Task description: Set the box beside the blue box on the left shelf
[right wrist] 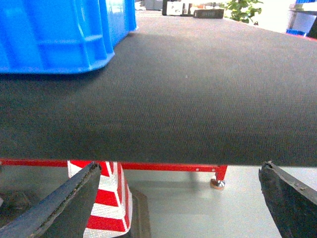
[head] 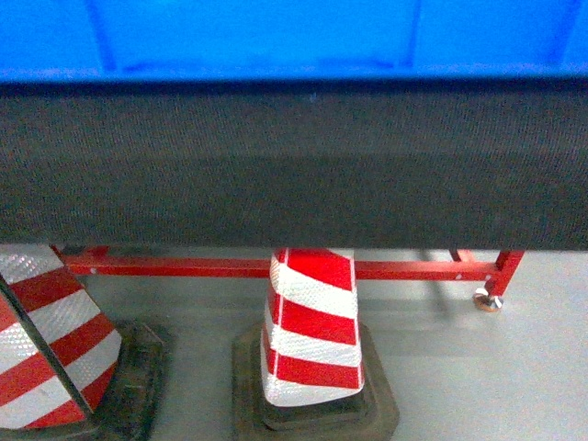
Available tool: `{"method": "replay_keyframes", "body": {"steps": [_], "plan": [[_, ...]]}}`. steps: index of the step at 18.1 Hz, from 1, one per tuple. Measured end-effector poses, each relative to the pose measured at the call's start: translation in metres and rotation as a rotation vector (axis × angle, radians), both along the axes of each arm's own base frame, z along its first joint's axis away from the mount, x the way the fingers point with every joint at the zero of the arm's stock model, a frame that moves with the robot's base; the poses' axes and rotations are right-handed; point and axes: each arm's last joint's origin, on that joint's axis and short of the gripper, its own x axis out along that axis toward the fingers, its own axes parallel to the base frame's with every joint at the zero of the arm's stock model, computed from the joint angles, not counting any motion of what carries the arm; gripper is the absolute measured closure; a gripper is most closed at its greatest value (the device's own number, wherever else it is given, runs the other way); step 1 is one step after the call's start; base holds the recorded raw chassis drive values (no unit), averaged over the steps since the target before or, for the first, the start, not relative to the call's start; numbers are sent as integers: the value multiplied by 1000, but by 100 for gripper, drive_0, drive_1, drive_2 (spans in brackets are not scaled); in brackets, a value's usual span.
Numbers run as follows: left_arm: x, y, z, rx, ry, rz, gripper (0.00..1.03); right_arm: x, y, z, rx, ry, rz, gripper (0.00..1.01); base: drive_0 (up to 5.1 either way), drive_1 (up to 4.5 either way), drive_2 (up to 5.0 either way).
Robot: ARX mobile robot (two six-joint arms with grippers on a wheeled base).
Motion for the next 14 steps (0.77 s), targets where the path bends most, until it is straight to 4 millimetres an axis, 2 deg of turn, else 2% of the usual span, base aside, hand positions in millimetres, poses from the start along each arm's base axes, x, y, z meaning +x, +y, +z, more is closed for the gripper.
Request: {"method": "replay_keyframes", "body": {"steps": [14], "plan": [[0,0,0,0,-4,0,5,0,0,0,0,-4,-1,3,0,0,0]]}}
